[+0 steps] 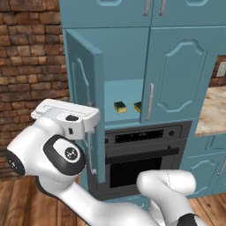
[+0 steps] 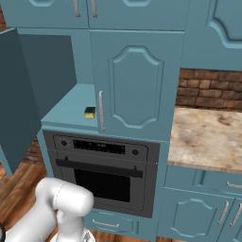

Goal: Pick up the sponge and sponge from the sink, and place them back in the cabinet, and close the cabinet doors.

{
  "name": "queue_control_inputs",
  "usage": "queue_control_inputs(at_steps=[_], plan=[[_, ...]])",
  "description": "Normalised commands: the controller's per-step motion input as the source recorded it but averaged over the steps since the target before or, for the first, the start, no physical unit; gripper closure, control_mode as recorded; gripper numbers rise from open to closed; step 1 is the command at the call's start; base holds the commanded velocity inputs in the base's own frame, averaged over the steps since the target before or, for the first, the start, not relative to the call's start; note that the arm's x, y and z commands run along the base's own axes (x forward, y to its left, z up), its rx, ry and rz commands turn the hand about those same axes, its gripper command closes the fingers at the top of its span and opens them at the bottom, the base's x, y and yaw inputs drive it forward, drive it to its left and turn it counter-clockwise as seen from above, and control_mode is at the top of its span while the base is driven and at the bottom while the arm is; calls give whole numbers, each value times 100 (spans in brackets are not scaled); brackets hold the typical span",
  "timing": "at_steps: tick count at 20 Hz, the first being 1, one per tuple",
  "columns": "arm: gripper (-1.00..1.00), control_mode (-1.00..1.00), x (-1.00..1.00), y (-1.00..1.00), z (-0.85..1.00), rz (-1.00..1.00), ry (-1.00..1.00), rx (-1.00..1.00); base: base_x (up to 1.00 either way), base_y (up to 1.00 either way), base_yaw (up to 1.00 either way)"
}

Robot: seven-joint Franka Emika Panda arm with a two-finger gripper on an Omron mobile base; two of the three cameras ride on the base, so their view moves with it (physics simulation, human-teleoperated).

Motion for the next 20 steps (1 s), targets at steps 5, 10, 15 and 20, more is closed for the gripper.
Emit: queue_control_inputs(at_steps=[5,10,15,20], plan=[[-100,-100,0,-37,0,0,0,0,0,0,0],[-100,-100,0,-37,0,0,0,0,0,0,0],[-100,-100,1,-37,0,0,0,0,0,0,0],[-100,-100,4,-38,0,0,0,0,0,0,0]])
